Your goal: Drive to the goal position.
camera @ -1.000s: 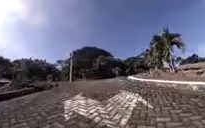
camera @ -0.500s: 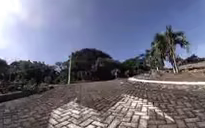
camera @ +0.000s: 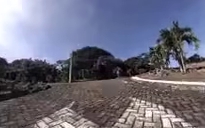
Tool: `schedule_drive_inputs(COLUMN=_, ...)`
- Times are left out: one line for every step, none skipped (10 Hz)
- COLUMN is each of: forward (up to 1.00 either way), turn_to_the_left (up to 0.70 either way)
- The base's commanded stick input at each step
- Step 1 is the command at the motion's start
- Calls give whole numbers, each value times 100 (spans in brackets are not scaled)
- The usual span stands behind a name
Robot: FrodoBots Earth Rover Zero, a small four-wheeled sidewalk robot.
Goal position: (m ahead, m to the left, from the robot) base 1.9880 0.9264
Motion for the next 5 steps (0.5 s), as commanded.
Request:
schedule_drive_inputs(forward=100, turn_to_the_left=0)
schedule_drive_inputs(forward=100, turn_to_the_left=0)
schedule_drive_inputs(forward=100, turn_to_the_left=0)
schedule_drive_inputs(forward=100, turn_to_the_left=0)
schedule_drive_inputs(forward=100, turn_to_the_left=0)
